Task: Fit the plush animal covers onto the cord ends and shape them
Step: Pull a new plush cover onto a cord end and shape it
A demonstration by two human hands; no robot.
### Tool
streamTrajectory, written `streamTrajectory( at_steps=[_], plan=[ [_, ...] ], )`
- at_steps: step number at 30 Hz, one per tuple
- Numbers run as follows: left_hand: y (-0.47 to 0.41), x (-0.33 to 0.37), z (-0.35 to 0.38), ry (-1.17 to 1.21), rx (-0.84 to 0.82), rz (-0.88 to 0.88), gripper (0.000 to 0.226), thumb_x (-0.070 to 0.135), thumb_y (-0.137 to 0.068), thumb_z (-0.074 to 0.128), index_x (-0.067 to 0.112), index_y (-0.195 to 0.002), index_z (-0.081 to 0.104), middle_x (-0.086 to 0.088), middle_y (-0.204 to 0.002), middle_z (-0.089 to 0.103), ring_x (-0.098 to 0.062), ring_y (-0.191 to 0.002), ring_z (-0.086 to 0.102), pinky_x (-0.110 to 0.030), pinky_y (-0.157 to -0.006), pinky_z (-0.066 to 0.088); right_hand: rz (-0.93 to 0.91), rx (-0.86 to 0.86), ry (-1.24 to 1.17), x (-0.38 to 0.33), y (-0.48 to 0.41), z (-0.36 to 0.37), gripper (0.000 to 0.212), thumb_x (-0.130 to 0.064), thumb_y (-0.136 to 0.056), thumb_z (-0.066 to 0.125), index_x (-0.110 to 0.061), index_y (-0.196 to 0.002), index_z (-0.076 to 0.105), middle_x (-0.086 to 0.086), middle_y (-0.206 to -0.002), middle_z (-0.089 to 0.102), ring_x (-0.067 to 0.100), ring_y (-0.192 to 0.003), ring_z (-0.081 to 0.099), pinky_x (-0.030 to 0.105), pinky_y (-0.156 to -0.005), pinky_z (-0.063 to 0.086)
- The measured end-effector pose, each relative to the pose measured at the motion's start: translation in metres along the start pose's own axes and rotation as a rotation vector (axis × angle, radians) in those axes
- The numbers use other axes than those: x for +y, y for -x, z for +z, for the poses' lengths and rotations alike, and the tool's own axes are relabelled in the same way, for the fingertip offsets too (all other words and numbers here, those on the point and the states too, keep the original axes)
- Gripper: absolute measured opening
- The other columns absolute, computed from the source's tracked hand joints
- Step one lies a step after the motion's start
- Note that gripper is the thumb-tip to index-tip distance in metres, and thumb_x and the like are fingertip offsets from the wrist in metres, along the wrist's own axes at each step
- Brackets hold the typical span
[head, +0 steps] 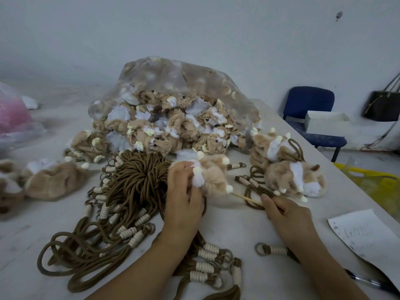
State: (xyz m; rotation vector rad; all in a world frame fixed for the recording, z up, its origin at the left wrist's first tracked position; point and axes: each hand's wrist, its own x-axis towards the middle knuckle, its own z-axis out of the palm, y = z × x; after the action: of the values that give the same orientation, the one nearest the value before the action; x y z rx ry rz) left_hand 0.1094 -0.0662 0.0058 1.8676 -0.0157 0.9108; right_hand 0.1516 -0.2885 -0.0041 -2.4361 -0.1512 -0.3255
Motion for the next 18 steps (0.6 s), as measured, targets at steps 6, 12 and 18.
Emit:
streamTrajectory(
  at_steps=[6, 12, 18],
  plan=[
    [-0.001, 0.007, -0.002, 0.023, 0.031, 0.049, 0.028, 0.009, -0.095, 0.043, 0.016, -0.121, 0.05, -0.006, -0.131, 0.04, 0.002, -0.119, 0.041, -0.008, -0.095, 0.037, -0.051, -0.016, 0.25, -0.003, -0.004, -0.002, 0.037, -0.044, -0.095, 0.048, -0.024, -0.065, 0.055, -0.008, -0.073, 0.053, 0.01, -0.075, 0.048, 0.035, -0.082, 0.034],
    [0.005, 0.005, 0.007, 0.002, -0.184, 0.193, 0.032, 0.006, -0.089, 0.042, -0.001, -0.116, 0.057, -0.004, -0.131, 0.043, 0.003, -0.125, 0.037, -0.01, -0.1, 0.032, -0.335, -0.013, -0.328, -0.03, 0.014, 0.004, 0.033, -0.051, -0.094, 0.036, -0.033, -0.075, 0.055, -0.01, -0.076, 0.053, 0.009, -0.078, 0.054, 0.019, -0.07, 0.039],
    [0.009, 0.0, 0.012, 0.029, -0.392, 0.155, 0.025, 0.011, -0.089, 0.044, 0.005, -0.106, 0.061, 0.014, -0.136, 0.042, -0.012, -0.1, 0.053, -0.02, -0.082, 0.043, -0.325, -0.058, -0.426, -0.036, 0.018, 0.01, 0.039, -0.051, -0.094, 0.037, -0.022, -0.076, 0.056, -0.01, -0.074, 0.054, 0.009, -0.071, 0.052, 0.017, -0.061, 0.04]
  ],
)
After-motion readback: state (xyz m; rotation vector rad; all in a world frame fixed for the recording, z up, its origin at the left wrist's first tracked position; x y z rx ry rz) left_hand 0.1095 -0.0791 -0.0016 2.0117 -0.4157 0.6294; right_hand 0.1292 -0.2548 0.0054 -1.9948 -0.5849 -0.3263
